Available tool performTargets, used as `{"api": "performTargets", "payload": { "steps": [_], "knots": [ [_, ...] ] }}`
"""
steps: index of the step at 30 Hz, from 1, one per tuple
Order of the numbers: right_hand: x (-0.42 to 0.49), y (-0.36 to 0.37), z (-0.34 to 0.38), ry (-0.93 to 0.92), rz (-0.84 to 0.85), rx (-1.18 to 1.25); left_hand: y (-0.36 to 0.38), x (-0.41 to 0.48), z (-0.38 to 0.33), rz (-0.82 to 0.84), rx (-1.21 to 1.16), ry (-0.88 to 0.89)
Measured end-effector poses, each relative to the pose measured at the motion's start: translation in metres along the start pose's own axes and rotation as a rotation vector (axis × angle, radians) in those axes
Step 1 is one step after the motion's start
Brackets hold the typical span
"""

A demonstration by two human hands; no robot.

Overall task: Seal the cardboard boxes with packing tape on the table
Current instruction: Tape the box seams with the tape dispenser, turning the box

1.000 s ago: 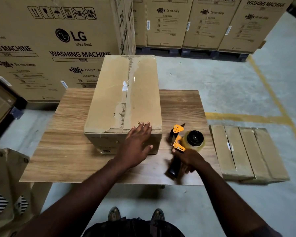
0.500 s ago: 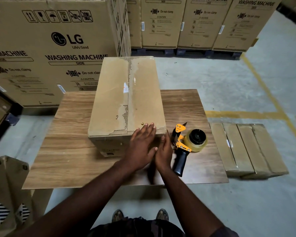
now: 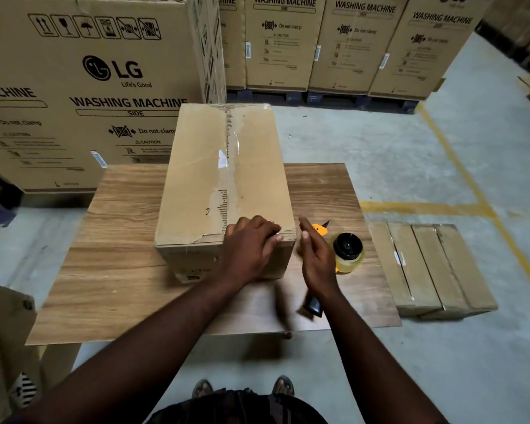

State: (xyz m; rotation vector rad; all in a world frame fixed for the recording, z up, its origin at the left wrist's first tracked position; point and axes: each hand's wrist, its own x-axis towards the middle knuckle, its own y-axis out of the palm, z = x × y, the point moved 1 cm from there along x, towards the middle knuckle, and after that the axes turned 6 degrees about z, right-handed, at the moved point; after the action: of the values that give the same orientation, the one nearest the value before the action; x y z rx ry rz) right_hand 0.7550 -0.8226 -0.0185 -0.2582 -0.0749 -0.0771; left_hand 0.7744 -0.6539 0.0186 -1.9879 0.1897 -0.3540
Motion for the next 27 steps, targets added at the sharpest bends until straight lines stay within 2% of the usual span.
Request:
{"api": "performTargets", "payload": {
  "steps": [4,7,10,16,19,22,24,27],
  "knots": [
    [0.011,0.002,0.009,-0.173,0.165,-0.278,0.004,0.004,0.004,-0.015,0.077,0.033],
    [0.012,0.004,-0.003,-0.304,0.183,-0.47,0.008,0.001,0.007,-0.047,0.124,0.082],
    [0.009,0.001,-0.007,-0.37,0.212,-0.563,0.012,-0.001,0.009,-0.056,0.148,0.103],
    [0.002,0.006,-0.005,-0.358,0.153,-0.587,0.006,-0.003,0.009,0.003,0.058,0.1],
    [-0.002,0.011,0.005,-0.433,0.075,-0.595,-0.001,-0.005,0.012,0.056,-0.018,0.116],
    [0.0,0.015,0.019,-0.524,0.048,-0.594,-0.011,-0.008,0.025,-0.024,-0.116,0.125],
    [0.004,0.016,0.023,-0.538,0.069,-0.593,-0.018,-0.012,0.038,-0.089,-0.092,0.08],
    [0.008,0.015,0.018,-0.555,0.091,-0.587,-0.022,-0.021,0.055,-0.069,-0.033,0.098]
  ]
}}
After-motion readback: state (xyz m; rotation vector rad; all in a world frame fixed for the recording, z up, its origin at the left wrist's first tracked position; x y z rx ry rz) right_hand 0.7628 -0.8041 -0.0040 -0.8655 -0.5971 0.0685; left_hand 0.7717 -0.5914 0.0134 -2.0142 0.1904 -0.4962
